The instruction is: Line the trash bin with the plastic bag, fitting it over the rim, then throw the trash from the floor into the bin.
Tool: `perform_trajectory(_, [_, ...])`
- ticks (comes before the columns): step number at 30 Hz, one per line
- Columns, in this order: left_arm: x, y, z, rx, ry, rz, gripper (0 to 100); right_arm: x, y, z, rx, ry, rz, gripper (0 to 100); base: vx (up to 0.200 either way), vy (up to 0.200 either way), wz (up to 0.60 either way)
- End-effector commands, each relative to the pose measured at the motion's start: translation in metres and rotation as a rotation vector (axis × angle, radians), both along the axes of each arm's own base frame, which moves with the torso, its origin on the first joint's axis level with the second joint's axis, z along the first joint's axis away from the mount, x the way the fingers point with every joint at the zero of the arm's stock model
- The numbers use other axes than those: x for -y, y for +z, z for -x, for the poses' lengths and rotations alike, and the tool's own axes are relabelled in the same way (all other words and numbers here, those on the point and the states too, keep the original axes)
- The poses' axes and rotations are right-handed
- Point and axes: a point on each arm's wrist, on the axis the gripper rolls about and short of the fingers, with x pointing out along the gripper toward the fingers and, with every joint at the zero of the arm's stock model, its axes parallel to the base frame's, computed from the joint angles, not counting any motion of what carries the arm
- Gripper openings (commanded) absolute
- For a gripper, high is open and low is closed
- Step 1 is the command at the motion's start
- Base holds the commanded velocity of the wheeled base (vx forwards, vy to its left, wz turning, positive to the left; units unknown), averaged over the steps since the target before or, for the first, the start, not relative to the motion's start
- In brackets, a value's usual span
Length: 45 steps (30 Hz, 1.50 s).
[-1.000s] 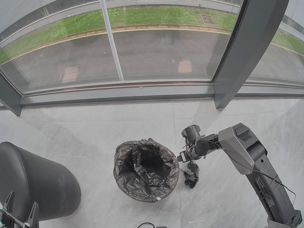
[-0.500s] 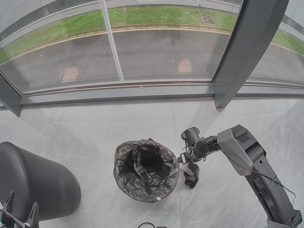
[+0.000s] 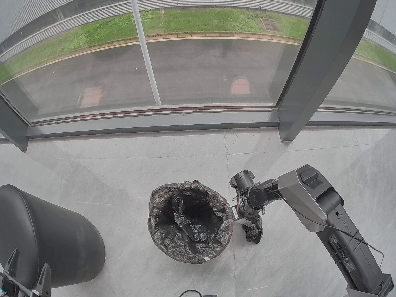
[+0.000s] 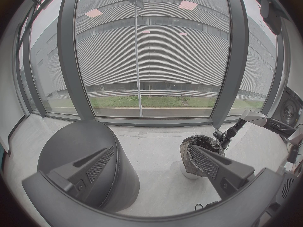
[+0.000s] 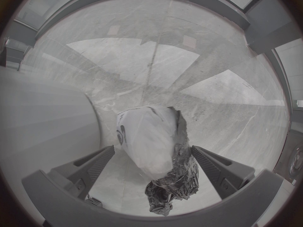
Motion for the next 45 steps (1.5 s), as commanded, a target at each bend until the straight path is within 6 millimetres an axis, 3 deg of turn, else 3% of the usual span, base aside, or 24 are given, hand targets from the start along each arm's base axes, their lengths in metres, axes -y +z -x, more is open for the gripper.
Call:
perform_trajectory(1, [0.0,-0.004,0.0,0.001,0.001,0.0,100,-0.001,-0.002,0.001,-0.005,0.002,0.004,100,0.0,0.0,0.0])
perform_trajectory(18, [0.0,-0.004,0.0,0.001,0.0,0.0,100,0.001,-0.008,0.007,-0.064,0.01,0.04,100,0.0,0.0,0.0])
perform_trajectory(19, [0.0,-0.004,0.0,0.001,0.0,0.002,100,0.001,-0.01,0.008,-0.067,0.011,0.042,0,0.0,0.0,0.0])
perform_trajectory(31, [0.0,-0.004,0.0,0.001,0.0,0.002,100,0.001,-0.011,0.008,-0.068,0.004,0.041,0,0.0,0.0,0.0])
perform_trajectory(37, [0.0,-0.004,0.0,0.001,0.001,0.0,100,0.002,-0.001,0.005,-0.048,-0.006,0.035,0,0.0,0.0,0.0])
perform_trajectory(43, [0.0,-0.004,0.0,0.001,0.0,0.0,100,0.015,0.051,-0.009,0.056,-0.057,0.015,0,0.0,0.0,0.0])
perform_trajectory(45, [0.0,-0.004,0.0,0.001,0.0,0.0,100,0.028,0.096,-0.016,0.135,-0.086,-0.017,0,0.0,0.0,0.0])
